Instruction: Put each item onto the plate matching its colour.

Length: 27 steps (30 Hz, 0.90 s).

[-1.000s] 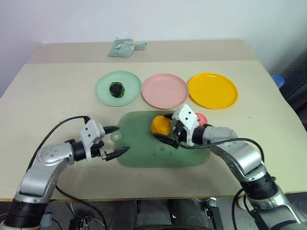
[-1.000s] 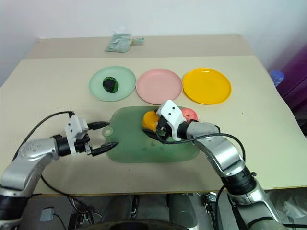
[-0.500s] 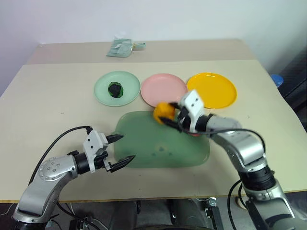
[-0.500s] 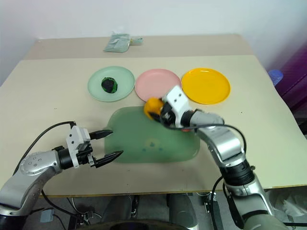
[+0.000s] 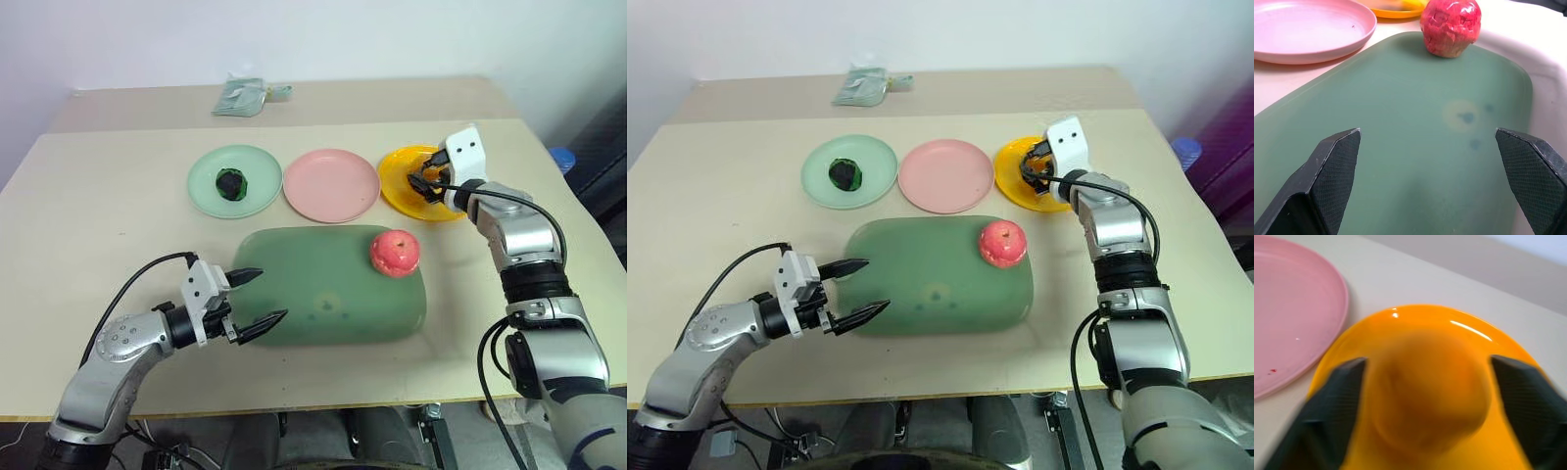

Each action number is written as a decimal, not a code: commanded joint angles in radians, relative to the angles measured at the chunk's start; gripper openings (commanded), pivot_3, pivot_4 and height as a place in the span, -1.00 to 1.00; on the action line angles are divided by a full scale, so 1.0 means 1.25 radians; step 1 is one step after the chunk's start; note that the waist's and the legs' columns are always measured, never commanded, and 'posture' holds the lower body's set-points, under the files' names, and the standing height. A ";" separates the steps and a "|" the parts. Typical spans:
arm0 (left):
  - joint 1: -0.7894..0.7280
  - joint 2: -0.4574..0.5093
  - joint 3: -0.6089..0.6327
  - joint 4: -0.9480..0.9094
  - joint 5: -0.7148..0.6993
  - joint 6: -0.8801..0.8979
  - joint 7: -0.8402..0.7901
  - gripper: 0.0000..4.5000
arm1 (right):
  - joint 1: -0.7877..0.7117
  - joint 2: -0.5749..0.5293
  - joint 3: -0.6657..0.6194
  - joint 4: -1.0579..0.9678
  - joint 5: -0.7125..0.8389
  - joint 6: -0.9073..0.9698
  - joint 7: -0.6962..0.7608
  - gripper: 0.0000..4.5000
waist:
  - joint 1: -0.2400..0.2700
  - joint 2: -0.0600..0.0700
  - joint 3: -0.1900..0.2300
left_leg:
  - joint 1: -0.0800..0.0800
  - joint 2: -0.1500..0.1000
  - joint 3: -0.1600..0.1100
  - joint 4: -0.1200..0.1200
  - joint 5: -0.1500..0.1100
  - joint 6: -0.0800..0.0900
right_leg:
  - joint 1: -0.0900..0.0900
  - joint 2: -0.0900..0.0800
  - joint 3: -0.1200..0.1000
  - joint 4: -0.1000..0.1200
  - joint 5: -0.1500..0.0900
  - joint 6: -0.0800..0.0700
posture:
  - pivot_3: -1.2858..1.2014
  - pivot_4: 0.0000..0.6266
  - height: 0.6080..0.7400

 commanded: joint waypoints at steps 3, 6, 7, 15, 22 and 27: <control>0.021 0.003 0.023 -0.041 -0.017 -0.006 0.012 1.00 | 0.109 -0.066 -0.062 -0.272 0.135 -0.007 0.199 0.99 | -0.002 0.000 0.000 | 0.000 0.000 -0.001 0.000 0.000 0.000 | 0.001 0.000 0.000 0.000 0.000 0.000 | 0.03 -0.52 1.00; 0.028 0.003 0.023 -0.042 -0.019 -0.008 0.009 1.00 | 0.254 -0.143 -0.085 -0.441 0.255 0.103 0.333 0.99 | 0.011 0.000 0.000 | 0.000 0.000 -0.003 0.000 0.000 0.000 | 0.003 0.000 -0.002 -0.001 0.000 0.000 | 0.03 -0.52 1.00; 0.028 0.004 0.023 -0.040 -0.019 -0.010 0.005 1.00 | 0.291 -0.165 -0.084 -0.473 0.267 0.120 0.356 0.99 | 0.014 0.000 0.000 | 0.001 0.000 -0.003 0.000 0.000 0.001 | 0.003 -0.001 -0.002 -0.002 0.000 0.000 | 0.03 -0.52 1.00; 0.010 0.010 0.017 -0.027 -0.021 -0.014 -0.015 1.00 | 0.426 -0.199 -0.034 -0.513 0.218 0.144 0.365 0.99 | 0.016 0.000 0.000 | 0.006 0.000 -0.002 0.001 0.000 0.001 | 0.007 0.001 -0.001 -0.001 0.000 0.000 | 0.03 -0.52 1.00; -0.001 0.013 0.021 -0.031 -0.018 0.001 -0.003 1.00 | 0.378 -0.142 -0.063 -0.521 0.248 0.149 0.323 0.35 | 0.015 0.000 0.000 | 0.005 0.000 -0.002 0.001 0.000 0.001 | 0.007 0.001 -0.001 -0.001 0.000 0.000 | 0.03 -0.52 1.00; 0.014 0.019 0.087 0.004 -0.014 -0.008 0.029 1.00 | 0.239 -0.024 -0.028 -0.516 0.268 0.177 0.249 0.35 | 0.008 0.000 0.000 | 0.005 0.000 -0.002 0.001 0.000 0.001 | 0.006 0.001 -0.001 -0.001 0.000 0.000 | 0.03 -0.52 1.00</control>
